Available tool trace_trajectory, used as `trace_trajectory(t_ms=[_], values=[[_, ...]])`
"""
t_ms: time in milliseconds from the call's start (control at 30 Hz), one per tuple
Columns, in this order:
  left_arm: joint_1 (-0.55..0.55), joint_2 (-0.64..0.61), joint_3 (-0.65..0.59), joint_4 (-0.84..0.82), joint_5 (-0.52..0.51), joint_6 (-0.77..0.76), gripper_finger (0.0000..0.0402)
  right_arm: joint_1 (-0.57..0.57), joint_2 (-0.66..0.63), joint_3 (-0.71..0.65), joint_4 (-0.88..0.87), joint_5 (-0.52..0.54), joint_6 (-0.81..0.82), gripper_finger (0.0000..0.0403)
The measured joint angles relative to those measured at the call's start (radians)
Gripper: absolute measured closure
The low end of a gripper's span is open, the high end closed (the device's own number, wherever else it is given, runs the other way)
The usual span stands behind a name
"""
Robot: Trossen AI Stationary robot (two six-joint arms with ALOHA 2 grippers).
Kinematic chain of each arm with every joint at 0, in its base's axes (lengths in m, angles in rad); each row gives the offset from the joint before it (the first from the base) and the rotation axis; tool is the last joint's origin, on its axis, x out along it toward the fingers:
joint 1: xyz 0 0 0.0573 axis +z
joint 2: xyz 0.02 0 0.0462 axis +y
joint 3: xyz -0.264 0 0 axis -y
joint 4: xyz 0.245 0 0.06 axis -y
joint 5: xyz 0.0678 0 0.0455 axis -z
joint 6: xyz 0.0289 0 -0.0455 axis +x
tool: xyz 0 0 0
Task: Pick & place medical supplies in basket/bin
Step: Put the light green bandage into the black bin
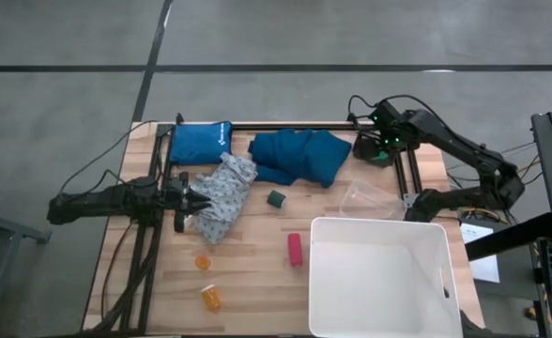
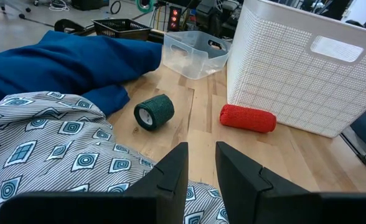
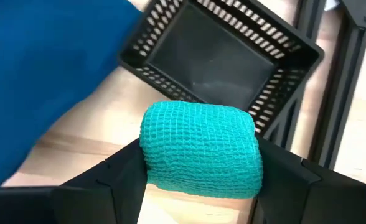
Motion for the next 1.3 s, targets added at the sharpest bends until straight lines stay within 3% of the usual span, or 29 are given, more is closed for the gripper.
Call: trace_trajectory(t_ms=[367, 700, 1300], values=[[0.0, 0.0, 0.0, 0.0, 0.0, 0.0, 0.0314, -0.081, -0.066, -0.119, 0.103, 0.024, -0.024, 0.0163], [0.0, 0.0, 0.0, 0.0, 0.0, 0.0, 0.0314, -0.098, -0.047, -0.209, 0.209, 0.03, -0.033, 0.0161], [0.0, 0.0, 0.0, 0.0, 0.0, 0.0, 0.0314, -0.112, -0.009, -0.214, 0.253, 0.079, -0.062, 0.0157]])
